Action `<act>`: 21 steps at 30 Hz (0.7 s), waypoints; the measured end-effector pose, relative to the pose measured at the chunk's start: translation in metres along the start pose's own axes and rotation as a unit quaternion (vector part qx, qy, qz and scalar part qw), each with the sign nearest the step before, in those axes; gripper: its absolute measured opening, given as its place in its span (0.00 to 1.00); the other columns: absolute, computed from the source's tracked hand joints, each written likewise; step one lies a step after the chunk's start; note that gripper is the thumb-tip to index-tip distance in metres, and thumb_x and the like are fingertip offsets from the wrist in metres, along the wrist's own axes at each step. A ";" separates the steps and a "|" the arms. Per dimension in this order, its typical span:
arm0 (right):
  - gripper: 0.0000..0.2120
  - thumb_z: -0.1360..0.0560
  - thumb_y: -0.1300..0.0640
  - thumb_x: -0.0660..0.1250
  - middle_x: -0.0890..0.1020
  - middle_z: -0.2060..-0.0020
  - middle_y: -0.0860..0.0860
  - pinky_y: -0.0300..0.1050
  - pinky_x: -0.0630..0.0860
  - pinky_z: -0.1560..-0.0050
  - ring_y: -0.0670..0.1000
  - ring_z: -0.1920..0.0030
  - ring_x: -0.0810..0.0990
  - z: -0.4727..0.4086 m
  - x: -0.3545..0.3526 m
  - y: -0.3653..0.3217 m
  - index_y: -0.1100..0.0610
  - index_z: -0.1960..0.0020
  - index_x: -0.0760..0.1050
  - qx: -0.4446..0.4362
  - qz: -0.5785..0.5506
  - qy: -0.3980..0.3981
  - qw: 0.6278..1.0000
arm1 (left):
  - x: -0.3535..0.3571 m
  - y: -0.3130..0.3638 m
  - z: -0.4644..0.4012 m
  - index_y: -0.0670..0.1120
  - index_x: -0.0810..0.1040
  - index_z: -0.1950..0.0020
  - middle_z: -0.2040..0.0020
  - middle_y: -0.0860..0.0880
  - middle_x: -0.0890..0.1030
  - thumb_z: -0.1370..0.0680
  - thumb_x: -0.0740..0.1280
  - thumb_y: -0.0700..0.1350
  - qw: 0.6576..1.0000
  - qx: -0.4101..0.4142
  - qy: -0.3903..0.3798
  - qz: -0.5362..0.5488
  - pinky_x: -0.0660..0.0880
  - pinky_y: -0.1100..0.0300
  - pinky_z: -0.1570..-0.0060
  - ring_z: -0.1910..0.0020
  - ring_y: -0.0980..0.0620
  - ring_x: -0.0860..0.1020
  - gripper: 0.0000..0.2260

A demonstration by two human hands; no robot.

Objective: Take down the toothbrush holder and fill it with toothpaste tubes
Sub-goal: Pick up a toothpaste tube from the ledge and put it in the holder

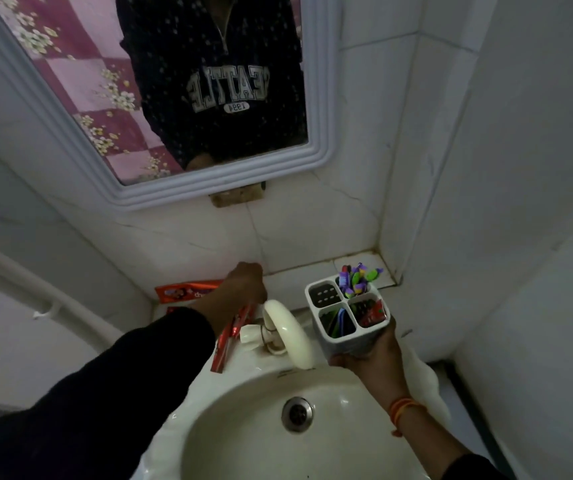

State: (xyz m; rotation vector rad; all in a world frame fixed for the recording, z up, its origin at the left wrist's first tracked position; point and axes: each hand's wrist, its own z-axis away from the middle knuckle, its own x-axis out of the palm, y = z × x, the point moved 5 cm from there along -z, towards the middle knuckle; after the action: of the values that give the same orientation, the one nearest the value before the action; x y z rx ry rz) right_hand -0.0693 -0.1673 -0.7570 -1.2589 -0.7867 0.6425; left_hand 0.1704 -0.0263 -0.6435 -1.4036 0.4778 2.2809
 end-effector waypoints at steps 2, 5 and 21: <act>0.66 0.57 0.39 0.89 0.80 0.35 0.59 0.77 0.79 0.48 0.66 0.38 0.81 0.003 -0.004 -0.002 0.54 0.23 0.69 -0.013 0.022 -0.002 1.000 | 0.016 -0.012 -0.010 0.37 0.77 0.40 0.40 0.37 0.80 0.20 0.66 0.48 0.999 -0.008 0.028 0.015 0.76 0.55 0.49 0.42 0.39 0.80 0.16; 0.53 0.47 0.50 0.89 0.83 0.42 0.50 0.62 0.82 0.40 0.47 0.45 0.83 0.008 -0.005 -0.002 0.55 0.27 0.70 0.013 0.166 0.027 0.986 | 0.026 -0.016 -0.015 0.39 0.78 0.53 0.49 0.36 0.81 0.21 0.65 0.49 0.998 -0.017 0.047 0.036 0.78 0.52 0.51 0.46 0.37 0.81 0.12; 0.47 0.41 0.39 0.85 0.82 0.36 0.57 0.64 0.81 0.43 0.62 0.37 0.82 0.010 -0.007 -0.009 0.50 0.27 0.73 -0.013 0.168 0.030 0.985 | -0.131 0.122 0.105 0.52 0.85 0.53 0.61 0.55 0.84 0.32 0.80 0.51 0.972 0.213 0.077 0.059 0.72 0.70 0.66 0.65 0.63 0.81 0.11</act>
State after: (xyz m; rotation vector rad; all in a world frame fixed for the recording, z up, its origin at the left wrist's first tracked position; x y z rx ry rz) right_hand -0.0809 -0.1689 -0.7483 -1.4421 -0.5373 0.8622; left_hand 0.0805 -0.1012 -0.4721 -1.3588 1.0554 1.9993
